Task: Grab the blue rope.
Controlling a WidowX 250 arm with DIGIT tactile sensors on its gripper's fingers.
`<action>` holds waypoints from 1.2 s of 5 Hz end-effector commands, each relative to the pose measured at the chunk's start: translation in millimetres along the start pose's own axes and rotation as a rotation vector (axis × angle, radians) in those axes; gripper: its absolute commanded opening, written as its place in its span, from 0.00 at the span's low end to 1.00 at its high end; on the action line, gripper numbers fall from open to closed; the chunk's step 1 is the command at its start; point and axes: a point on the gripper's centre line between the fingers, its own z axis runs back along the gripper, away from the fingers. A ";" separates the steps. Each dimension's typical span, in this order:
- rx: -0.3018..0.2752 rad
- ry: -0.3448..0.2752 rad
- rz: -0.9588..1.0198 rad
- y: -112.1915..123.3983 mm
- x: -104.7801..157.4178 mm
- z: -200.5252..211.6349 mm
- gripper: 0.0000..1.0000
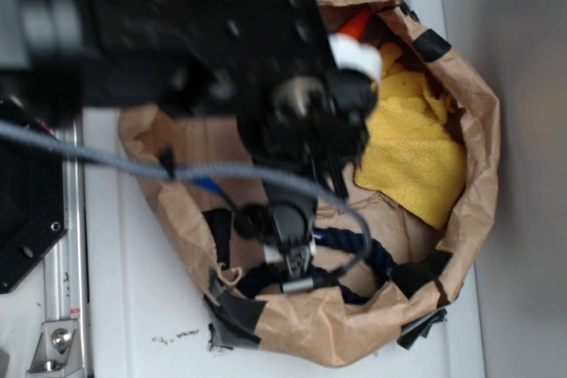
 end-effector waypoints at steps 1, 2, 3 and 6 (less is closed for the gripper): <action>0.059 0.078 -0.107 -47.0 -0.1 -52.5 1.00; 0.003 0.059 -0.150 -57.3 1.0 -63.0 1.00; -0.002 0.035 -0.217 -71.2 -5.2 -68.4 1.00; 0.167 0.028 -0.137 -42.0 9.5 -50.2 0.00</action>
